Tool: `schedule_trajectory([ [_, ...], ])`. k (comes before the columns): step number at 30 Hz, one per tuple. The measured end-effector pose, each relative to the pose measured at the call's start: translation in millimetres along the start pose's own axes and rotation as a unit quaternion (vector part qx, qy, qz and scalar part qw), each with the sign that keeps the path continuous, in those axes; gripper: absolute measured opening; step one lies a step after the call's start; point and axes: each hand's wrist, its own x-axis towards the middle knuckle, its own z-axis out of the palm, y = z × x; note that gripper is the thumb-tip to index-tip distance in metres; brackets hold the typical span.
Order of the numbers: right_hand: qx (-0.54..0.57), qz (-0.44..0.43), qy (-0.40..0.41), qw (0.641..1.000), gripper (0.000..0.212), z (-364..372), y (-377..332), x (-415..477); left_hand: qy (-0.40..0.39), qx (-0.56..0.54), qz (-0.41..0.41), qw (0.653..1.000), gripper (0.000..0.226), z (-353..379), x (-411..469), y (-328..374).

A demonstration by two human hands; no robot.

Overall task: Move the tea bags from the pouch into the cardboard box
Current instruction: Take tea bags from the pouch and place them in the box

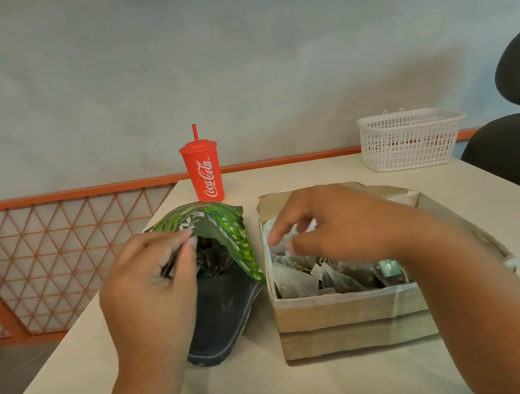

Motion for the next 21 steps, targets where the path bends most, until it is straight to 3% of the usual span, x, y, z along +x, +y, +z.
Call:
schedule_trajectory([
  [2, 0.026, -0.037, -0.042, 0.998, 0.025, 12.2, -15.8, 2.2, 0.005, 0.007, 0.011, 1.0, 0.013, 2.7, 1.0, -0.5],
  [6, -0.03, -0.047, -0.112, 0.992, 0.064, 36.4, -25.9, 8.6, 0.013, 0.018, 0.031, 0.999, 0.02, 3.3, 1.6, -2.0],
  [9, -0.039, -0.042, -0.082, 0.995, 0.076, 44.6, -24.0, 12.8, 0.023, 0.029, 0.046, 0.998, 0.029, 0.6, 0.0, 2.1],
  [13, -0.01, -0.052, -0.002, 0.999, 0.074, 46.0, -19.7, 16.5, 0.029, 0.031, 0.099, 0.994, 0.03, -0.7, -6.3, 13.3],
  [17, -0.007, -0.064, 0.056, 0.996, 0.07, 43.3, -16.0, 18.2, -0.061, 0.023, 0.138, 0.988, 0.03, 6.7, -15.4, 22.2],
  [21, -0.014, -0.078, 0.067, 0.995, 0.072, 43.5, -16.0, 18.5, -0.163, 0.096, 0.074, 0.979, 0.02, 13.1, -15.3, 14.4],
])
